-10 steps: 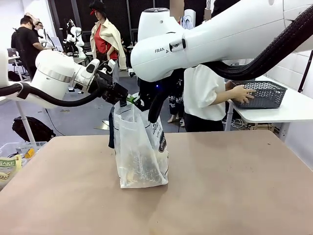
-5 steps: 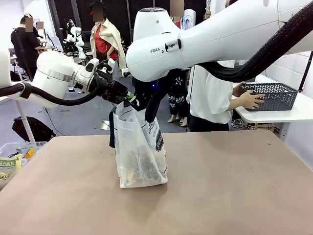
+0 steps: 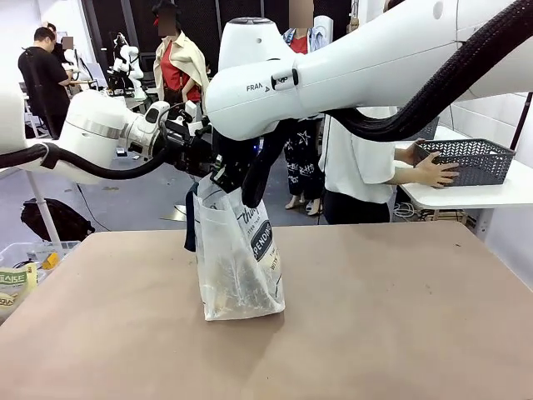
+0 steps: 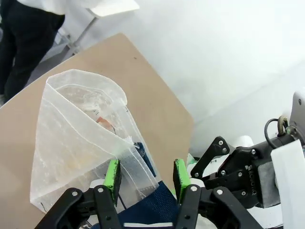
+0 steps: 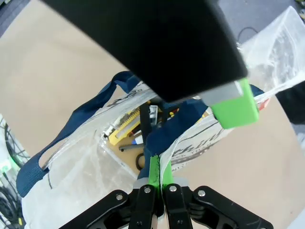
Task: Transfer purchased items from the store into the shopping bag.
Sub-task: Move the Reusable shopping bag to the right side of the table.
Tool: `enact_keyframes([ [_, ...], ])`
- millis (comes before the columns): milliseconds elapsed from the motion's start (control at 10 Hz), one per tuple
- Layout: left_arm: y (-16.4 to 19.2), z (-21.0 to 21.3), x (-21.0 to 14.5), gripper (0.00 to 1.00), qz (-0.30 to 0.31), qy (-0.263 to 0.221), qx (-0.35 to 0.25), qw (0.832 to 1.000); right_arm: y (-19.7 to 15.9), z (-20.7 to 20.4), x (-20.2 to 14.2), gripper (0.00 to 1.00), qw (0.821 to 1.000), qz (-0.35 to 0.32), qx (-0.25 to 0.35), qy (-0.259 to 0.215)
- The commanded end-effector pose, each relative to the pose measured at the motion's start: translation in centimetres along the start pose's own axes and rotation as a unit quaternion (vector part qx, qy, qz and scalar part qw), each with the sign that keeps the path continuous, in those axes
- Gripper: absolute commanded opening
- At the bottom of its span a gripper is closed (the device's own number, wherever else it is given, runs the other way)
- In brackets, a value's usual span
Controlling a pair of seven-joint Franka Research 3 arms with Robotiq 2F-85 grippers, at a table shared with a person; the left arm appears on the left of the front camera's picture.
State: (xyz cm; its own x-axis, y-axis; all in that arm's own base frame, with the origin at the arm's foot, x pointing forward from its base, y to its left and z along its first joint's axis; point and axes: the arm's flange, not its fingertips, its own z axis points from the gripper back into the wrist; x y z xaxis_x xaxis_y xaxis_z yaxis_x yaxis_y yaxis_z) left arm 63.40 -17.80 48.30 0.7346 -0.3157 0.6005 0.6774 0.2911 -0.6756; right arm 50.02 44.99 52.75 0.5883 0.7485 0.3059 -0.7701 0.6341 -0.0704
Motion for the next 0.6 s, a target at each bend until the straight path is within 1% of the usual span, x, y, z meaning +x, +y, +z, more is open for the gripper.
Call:
enact_keyframes([
  [0, 0.70, 0.29, 0.61, 0.59, -0.007, -0.008, -0.018, 1.000, -0.15, 0.19, 0.73, 0.00, 0.999, 0.029, 0.023, 0.006],
  [100, 0.76, 0.25, 0.71, 0.59, -0.006, -0.008, -0.018, 1.000, -0.18, 0.11, 0.78, 0.00, 0.999, 0.036, 0.027, 0.003],
  [300, 1.26, 0.22, 0.96, 0.59, 0.003, -0.008, -0.019, 1.000, 0.22, 0.16, 1.04, 0.00, 0.996, 0.075, 0.043, 0.000],
  [500, 1.41, -0.03, 1.32, 0.59, 0.006, -0.007, -0.024, 1.000, 0.57, 0.10, 1.53, 0.00, 0.994, 0.100, 0.053, 0.004],
])
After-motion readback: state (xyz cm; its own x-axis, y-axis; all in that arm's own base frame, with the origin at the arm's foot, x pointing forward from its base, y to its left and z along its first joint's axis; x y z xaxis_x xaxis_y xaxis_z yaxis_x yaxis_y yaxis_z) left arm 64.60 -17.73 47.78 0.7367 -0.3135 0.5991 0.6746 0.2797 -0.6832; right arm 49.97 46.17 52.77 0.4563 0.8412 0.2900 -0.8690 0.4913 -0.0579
